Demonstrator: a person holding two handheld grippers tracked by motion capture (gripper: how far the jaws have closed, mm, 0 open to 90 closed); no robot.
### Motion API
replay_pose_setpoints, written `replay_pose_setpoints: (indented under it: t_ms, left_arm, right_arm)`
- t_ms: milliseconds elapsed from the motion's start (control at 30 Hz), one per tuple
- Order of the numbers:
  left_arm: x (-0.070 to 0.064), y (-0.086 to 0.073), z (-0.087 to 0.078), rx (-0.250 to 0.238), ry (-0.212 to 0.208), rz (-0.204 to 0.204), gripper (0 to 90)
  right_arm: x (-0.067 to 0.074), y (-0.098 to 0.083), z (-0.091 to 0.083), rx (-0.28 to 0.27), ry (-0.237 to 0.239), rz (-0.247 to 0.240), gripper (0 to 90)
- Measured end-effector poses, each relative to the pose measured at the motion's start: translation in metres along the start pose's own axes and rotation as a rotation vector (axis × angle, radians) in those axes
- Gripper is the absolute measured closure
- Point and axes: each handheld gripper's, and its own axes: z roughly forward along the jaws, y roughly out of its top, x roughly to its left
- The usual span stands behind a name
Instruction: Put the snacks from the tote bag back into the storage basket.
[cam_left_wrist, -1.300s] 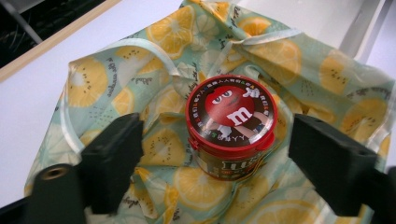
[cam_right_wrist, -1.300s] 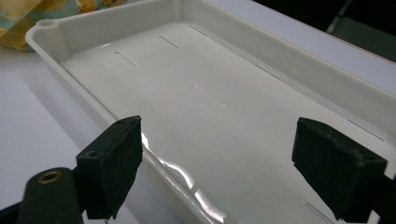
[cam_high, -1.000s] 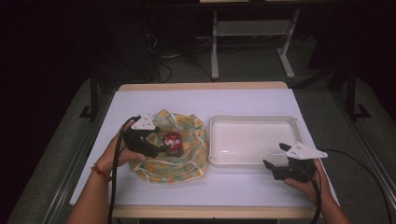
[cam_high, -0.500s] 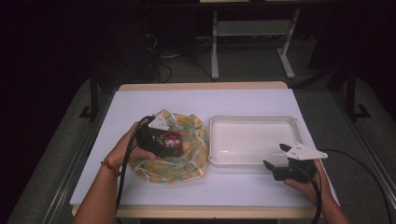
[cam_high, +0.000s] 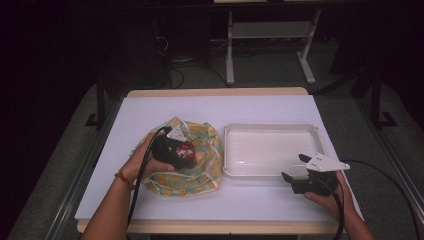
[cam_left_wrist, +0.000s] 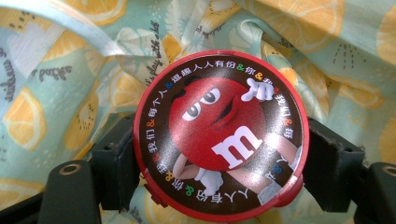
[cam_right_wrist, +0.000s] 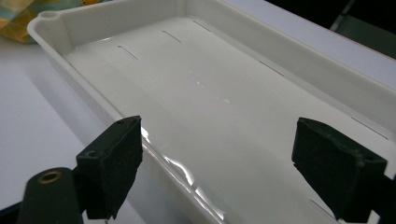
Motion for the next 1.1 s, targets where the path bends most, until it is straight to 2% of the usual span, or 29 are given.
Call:
replay_pose_setpoints:
  t_ms: [333, 1100]
  left_arm:
    - [0.000, -0.001, -0.003, -0.001, 0.008, -0.099, 25.2]
    - [0.000, 0.000, -0.012, -0.001, 0.057, -0.160, 25.4]
  right_arm:
    - [0.000, 0.001, 0.001, 0.002, 0.003, -0.004, 15.6]
    - [-0.002, 0.001, -0.003, -0.012, -0.006, 0.001, 15.6]
